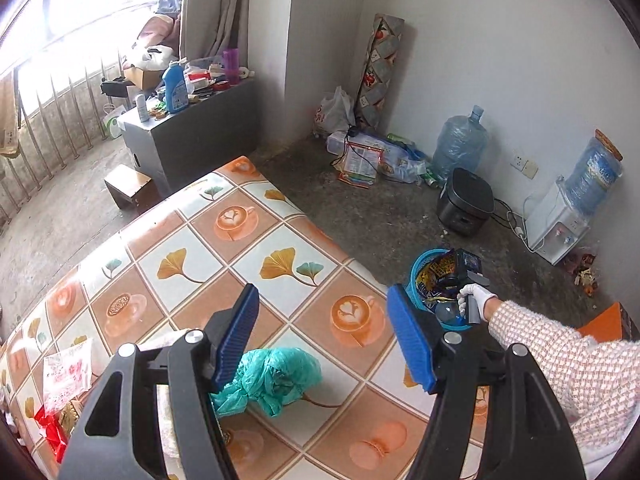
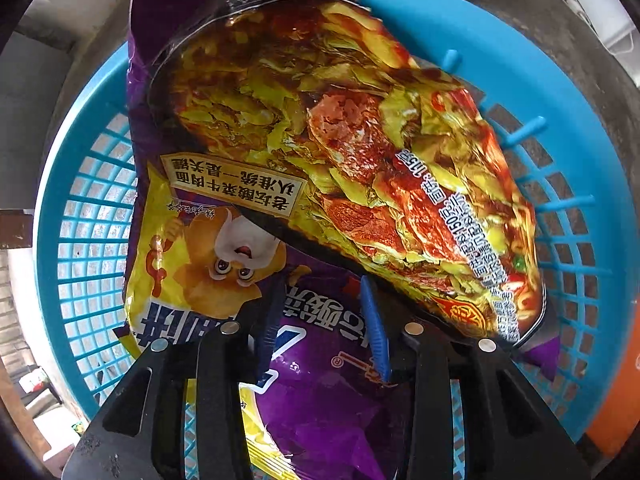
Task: Collect trash
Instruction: 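Move both tools back toward the table items, then lower the left tool onto the red wrapper and clear plastic bag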
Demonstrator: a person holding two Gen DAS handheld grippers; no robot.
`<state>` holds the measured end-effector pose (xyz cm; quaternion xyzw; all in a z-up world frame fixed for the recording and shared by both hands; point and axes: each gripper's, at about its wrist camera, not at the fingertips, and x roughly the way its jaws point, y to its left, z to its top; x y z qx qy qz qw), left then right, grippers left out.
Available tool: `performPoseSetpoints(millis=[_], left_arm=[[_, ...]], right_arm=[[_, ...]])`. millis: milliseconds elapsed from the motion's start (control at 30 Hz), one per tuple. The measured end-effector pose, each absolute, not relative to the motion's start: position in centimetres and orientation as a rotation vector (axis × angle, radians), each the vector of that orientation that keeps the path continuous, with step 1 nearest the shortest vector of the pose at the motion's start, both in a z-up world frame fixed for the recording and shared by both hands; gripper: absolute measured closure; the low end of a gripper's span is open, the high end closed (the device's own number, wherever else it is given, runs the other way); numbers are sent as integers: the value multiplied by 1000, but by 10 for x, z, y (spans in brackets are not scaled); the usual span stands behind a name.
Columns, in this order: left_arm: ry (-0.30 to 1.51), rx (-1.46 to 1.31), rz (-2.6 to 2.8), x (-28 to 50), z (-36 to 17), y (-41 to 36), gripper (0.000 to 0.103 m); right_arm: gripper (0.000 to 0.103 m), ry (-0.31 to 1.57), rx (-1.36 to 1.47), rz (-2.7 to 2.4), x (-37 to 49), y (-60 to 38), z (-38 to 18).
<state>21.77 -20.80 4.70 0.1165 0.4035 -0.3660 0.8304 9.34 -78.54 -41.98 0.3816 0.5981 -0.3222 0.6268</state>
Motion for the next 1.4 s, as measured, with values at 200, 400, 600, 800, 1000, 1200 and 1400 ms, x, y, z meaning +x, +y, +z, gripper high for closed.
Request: performPoseSetpoints(millis=[200, 400, 600, 800, 1000, 1200, 1400], left_arm=[[871, 237, -744, 222, 43, -200, 39], [869, 231, -727, 222, 45, -190, 39], [851, 205, -713, 220, 50, -179, 38], [815, 125, -690, 224, 57, -150, 38], [761, 6, -564, 229, 72, -80, 38], [714, -223, -381, 237, 81, 28, 39], [693, -363, -228, 248, 53, 115, 39]], right_arm=[[63, 1429, 741, -763, 120, -780, -438], [45, 1523, 422, -754, 154, -751, -448], [39, 1423, 327, -618, 154, -725, -420], [37, 1238, 374, -488, 113, -699, -340], [37, 958, 415, -382, 100, -647, -205], [37, 723, 420, -87, 112, -585, -86], [37, 730, 407, 257, 189, -471, -59]])
